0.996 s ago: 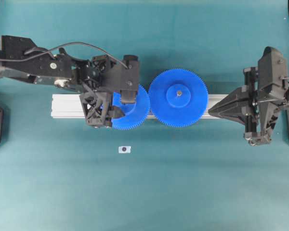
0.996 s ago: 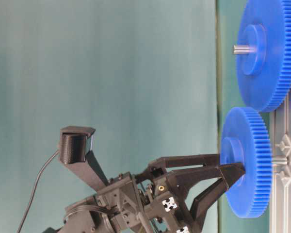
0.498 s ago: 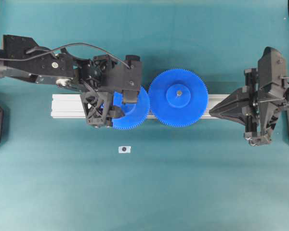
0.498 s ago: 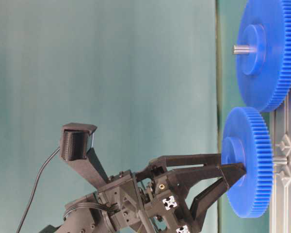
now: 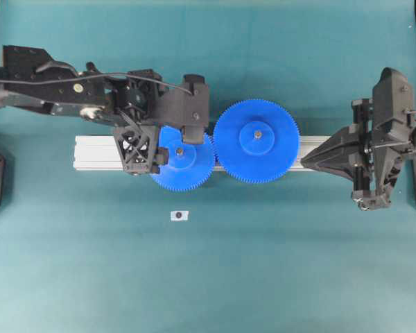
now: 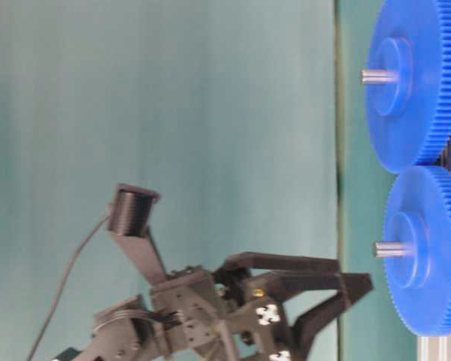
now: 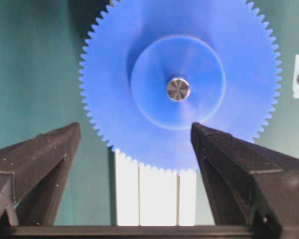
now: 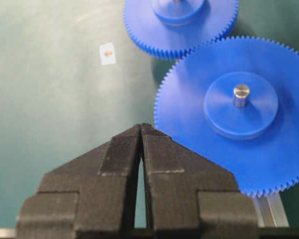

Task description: Insert the small gear onto the shaft.

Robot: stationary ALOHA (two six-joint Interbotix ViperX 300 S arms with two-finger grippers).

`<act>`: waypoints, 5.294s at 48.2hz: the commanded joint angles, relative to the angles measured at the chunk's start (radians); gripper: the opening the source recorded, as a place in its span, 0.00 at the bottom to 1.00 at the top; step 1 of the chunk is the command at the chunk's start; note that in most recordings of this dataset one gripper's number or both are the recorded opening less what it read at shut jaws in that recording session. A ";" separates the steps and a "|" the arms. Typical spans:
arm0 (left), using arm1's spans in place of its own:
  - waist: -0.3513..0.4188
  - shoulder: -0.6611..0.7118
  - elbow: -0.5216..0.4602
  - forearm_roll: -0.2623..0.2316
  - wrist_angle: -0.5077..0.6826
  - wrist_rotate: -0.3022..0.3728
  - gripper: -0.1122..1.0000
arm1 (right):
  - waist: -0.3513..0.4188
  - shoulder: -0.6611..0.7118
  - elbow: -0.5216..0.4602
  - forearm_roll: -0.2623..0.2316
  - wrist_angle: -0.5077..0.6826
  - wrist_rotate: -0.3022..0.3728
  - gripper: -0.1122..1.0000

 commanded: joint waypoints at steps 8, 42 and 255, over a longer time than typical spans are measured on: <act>0.000 -0.115 -0.017 0.002 -0.006 0.002 0.90 | 0.000 -0.005 -0.008 0.002 -0.009 0.008 0.17; -0.028 -0.399 0.183 0.002 -0.066 -0.075 0.90 | 0.000 -0.011 0.017 0.000 -0.052 0.005 0.17; -0.110 -0.819 0.489 0.002 -0.219 -0.133 0.79 | -0.115 -0.532 0.147 -0.052 0.302 0.000 0.17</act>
